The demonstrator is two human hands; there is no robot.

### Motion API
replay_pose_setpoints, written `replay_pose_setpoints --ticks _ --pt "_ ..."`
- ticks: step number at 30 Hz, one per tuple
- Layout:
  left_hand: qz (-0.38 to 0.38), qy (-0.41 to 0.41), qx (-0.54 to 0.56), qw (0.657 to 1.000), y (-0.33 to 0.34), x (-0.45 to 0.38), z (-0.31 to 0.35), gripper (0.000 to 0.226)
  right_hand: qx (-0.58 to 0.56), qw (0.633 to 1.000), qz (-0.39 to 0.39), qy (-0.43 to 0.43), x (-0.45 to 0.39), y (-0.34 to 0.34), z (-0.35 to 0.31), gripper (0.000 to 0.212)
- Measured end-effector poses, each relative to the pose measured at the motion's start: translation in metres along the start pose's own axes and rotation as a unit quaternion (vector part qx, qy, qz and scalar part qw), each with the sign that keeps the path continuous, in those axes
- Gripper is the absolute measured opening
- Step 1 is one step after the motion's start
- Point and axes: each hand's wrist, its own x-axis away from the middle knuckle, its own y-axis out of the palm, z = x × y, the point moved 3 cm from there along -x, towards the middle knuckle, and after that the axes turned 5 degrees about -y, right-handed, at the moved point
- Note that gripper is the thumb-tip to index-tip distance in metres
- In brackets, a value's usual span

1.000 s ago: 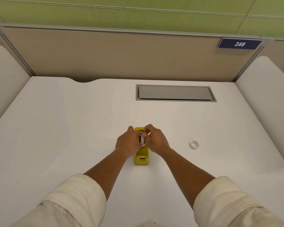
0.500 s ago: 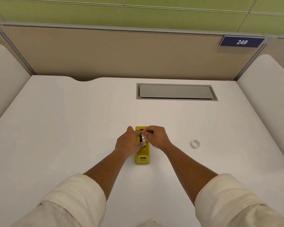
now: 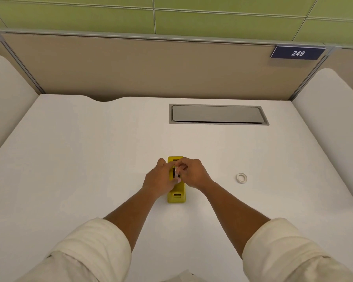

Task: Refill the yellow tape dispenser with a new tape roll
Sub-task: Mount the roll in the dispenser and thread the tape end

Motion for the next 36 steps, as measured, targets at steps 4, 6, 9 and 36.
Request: replay_pose_setpoints --ticks 4,6,9,36 --pt "-0.003 0.006 -0.006 1.000 0.001 0.004 0.002 0.053 0.030 1.000 -0.004 0.002 0.008 0.001 0.000 0.023" --pt "-0.003 0.007 -0.018 1.000 0.001 0.006 0.001 0.052 0.047 0.999 -0.001 0.004 0.011 0.001 0.000 0.024" --pt "-0.008 0.000 -0.032 0.999 0.003 0.011 0.000 0.055 0.073 0.997 0.009 0.011 0.016 0.003 -0.002 0.021" --pt "-0.011 -0.043 -0.082 0.996 0.015 0.016 -0.008 0.074 0.229 0.971 0.029 -0.054 0.065 0.028 -0.003 0.016"
